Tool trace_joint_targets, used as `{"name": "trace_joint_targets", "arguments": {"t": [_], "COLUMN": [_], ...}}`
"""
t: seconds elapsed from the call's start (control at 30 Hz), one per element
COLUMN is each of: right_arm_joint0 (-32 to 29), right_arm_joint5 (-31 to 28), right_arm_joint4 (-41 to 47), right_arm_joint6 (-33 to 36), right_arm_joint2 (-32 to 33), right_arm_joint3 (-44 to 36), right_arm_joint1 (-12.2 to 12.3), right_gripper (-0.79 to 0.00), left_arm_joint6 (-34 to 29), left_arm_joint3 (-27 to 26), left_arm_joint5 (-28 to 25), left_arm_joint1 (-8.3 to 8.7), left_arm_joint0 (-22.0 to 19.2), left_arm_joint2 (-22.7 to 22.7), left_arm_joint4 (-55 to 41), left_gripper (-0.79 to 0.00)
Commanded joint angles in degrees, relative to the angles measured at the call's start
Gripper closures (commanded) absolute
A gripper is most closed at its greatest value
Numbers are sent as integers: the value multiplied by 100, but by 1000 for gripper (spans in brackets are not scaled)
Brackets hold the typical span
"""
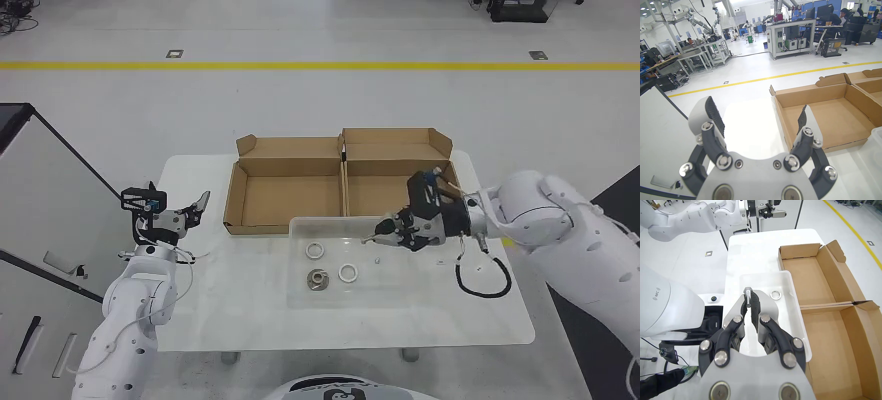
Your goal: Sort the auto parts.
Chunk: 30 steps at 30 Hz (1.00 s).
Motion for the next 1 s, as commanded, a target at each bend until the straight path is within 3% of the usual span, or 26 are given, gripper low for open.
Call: {"name": "trace_joint_targets", "arguments": {"t": [0.0, 0.17, 0.53, 0.8, 0.97], "right_arm_joint0": [79, 482, 1376, 1241, 785], "right_arm_joint5": [-126, -648, -662, -662, -662], "right_arm_joint4": [-116, -25, 1316, 2534, 3840], "right_arm_joint6": [-155, -580, -967, -621, 220], "right_arm_joint2": [-130, -600, -1414, -975, -185], "right_arm_joint3": [89, 521, 708, 483, 225], "right_arm_joint1": [-71, -349, -849, -917, -996], "right_gripper": [0, 0, 0, 0, 0], "left_arm_joint6": [0, 0, 0, 0, 0], "left_arm_joint3": [0, 0, 0, 0, 0], "left_arm_joint5": [0, 0, 0, 0, 0], "left_arm_joint1": [0, 0, 0, 0, 0], "left_arm_joint0": [0, 0, 0, 0, 0], "left_arm_joint2": [0, 0, 0, 0, 0], "left_arm_joint4": [0, 0, 0, 0, 0], "left_gripper": [-785, -785, -785, -785, -785]}}
